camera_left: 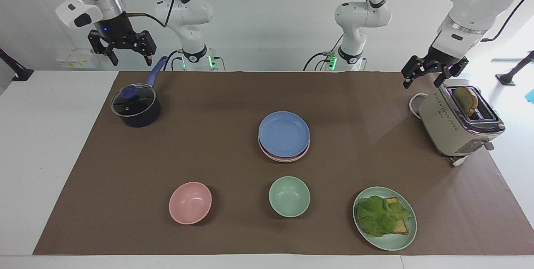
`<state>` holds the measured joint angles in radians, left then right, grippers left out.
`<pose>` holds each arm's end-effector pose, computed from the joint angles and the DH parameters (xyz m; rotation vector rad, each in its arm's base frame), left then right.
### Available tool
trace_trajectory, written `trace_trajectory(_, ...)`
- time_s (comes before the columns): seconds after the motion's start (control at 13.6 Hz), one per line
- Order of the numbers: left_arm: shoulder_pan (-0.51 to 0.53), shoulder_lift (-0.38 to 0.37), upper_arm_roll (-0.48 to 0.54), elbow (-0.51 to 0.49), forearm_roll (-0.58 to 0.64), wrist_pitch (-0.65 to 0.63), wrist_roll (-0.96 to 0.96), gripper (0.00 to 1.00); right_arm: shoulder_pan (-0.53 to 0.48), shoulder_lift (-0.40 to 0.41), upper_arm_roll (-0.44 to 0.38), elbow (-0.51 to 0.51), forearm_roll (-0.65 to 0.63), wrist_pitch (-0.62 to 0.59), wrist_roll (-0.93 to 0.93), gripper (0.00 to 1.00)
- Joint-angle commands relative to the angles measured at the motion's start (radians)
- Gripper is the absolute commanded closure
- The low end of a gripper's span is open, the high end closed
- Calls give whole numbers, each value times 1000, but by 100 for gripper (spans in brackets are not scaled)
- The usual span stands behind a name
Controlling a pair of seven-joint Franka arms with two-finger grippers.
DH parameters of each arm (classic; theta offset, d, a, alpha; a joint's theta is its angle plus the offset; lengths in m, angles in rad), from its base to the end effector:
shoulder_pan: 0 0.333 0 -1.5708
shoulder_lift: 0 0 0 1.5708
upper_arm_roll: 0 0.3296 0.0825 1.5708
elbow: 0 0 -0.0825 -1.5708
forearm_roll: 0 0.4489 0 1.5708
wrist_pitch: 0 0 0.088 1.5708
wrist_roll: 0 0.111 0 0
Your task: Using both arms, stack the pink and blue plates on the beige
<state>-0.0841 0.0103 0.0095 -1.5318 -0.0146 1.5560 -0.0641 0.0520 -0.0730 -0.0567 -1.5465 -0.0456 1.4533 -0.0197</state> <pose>0.6199 -0.0480 0.6473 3.1261 -0.0169 0.0201 0.5827 -0.0096 0.6807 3.1004 0.0160 -0.0323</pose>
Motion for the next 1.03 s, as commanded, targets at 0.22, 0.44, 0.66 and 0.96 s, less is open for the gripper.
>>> trace_trajectory(0.22, 9, -6, -5, -4, 16, -7, 7, 0, -17, -8, 5, -1, 46, -11, -19, 0)
trace_trajectory(0.44, 9, -4, -5, -4, 16, -7, 7, 0, -17, -14, 5, -9, 41, -10, -16, 0)
trace_trajectory(0.66, 9, -6, -5, -4, 16, -7, 7, 0, -17, -14, 5, -9, 36, -8, -16, 0)
trace_trajectory(0.96, 9, -6, -5, -4, 16, -7, 7, 0, -17, -14, 5, -11, 36, -8, -17, 0)
